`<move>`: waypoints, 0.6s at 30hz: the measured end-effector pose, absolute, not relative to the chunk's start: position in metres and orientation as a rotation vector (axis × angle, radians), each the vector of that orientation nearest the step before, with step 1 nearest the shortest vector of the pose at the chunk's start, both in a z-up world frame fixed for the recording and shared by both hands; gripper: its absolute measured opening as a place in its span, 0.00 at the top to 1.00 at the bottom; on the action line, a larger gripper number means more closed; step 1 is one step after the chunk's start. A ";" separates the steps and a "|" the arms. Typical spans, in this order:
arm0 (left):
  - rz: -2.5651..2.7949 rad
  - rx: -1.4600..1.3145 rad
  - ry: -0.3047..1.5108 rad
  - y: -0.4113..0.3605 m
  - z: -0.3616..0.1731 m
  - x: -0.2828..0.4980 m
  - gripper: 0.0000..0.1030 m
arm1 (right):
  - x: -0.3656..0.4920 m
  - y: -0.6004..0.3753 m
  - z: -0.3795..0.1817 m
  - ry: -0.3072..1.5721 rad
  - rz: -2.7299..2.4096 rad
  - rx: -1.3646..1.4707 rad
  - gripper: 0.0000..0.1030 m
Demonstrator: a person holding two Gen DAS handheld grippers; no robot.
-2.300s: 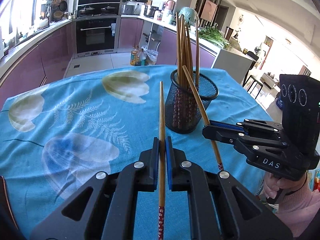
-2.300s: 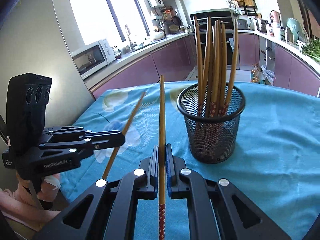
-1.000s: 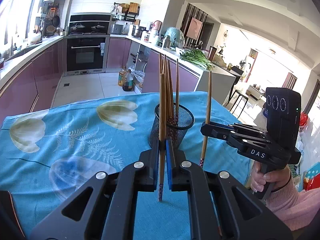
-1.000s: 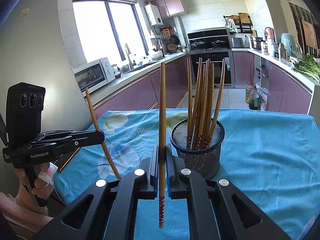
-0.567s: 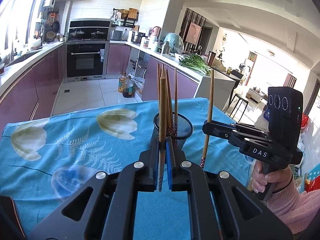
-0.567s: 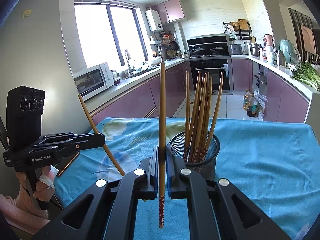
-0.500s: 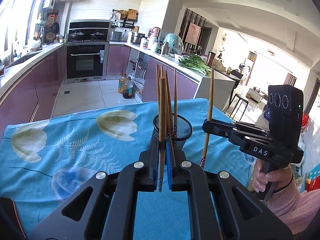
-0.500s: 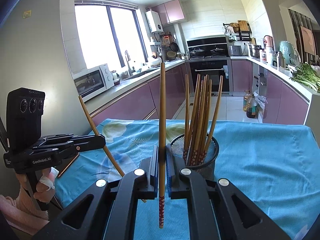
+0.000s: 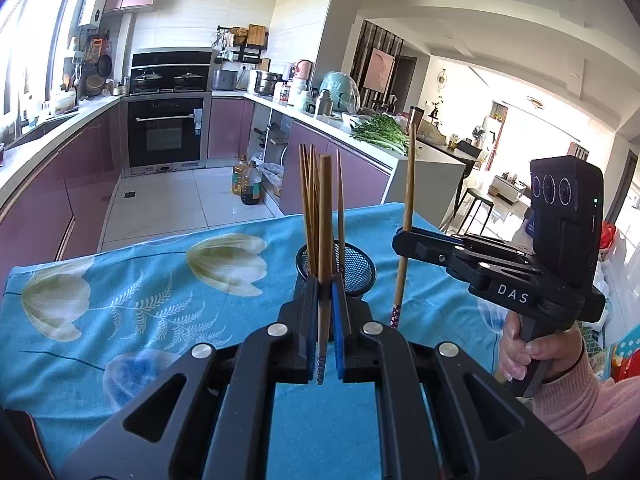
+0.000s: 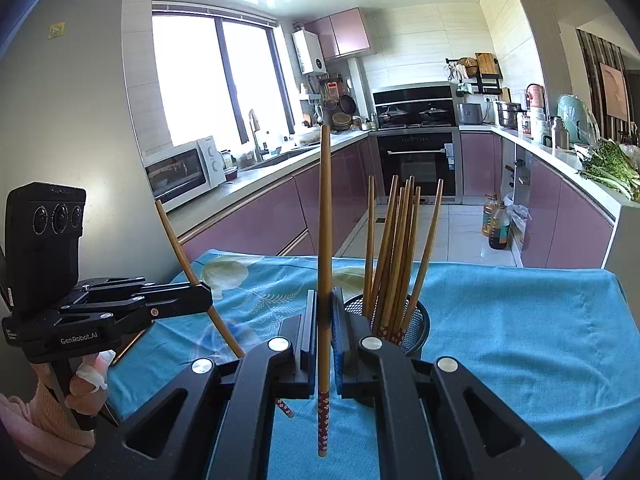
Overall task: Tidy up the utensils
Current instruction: 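Carry the left gripper's chopstick over the mesh cup while the right gripper brings its own alongside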
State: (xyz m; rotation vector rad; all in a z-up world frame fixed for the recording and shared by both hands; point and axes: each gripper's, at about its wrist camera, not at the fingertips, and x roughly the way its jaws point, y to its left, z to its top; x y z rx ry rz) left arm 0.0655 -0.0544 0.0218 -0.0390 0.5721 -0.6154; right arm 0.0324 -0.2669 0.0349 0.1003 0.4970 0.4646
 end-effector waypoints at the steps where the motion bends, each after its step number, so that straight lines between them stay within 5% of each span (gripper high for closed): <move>1: -0.618 -0.037 0.570 -0.055 0.023 0.066 0.93 | 0.032 -0.267 0.035 0.496 0.464 0.101 0.94; 18: -0.653 -0.020 0.555 -0.071 0.033 0.071 0.93 | 0.041 -0.265 0.045 0.472 0.461 0.106 0.94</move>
